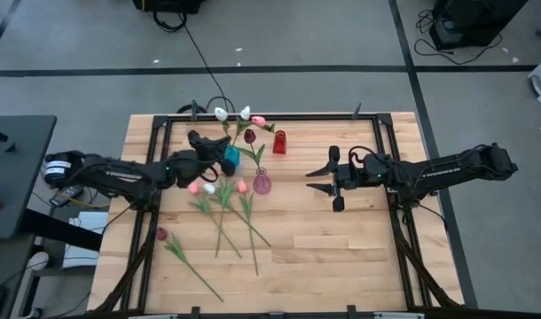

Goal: Sort flowers into vase by color
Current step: Put the right white flower into the blue vase

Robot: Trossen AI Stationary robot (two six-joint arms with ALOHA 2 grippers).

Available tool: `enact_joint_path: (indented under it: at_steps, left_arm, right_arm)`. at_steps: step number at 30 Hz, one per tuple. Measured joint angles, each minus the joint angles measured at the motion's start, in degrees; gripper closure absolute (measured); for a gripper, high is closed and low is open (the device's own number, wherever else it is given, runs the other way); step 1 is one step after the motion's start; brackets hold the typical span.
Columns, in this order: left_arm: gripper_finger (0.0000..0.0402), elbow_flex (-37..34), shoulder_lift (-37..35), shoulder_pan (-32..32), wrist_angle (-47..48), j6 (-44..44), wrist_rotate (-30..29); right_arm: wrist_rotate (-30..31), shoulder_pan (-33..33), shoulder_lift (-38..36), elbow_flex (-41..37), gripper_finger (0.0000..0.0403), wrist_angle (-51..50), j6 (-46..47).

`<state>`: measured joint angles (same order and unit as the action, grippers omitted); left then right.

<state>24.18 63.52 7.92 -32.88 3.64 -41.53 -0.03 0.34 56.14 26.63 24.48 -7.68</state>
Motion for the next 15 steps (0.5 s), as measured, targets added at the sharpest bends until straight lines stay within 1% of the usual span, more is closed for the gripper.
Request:
enact_joint_path:
  at_steps: [2,11,15]
  left_arm:
    - [0.039,0.0,1.03,0.0,0.1,0.45,-0.21]
    - [0.0389,0.0,4.11,-0.02,3.79,8.2,-0.35]
    - [0.0379,0.0,5.79,-0.02,4.74,11.14,-0.34]
  right_arm:
    - [0.0,0.0,0.0,0.0,0.0269,-0.1,0.0]
    - [-0.02,0.24,0.02,0.0,0.0269,-0.14,0.33]
    - [-0.04,1.0,0.02,0.0,0.0269,-0.05,0.35]
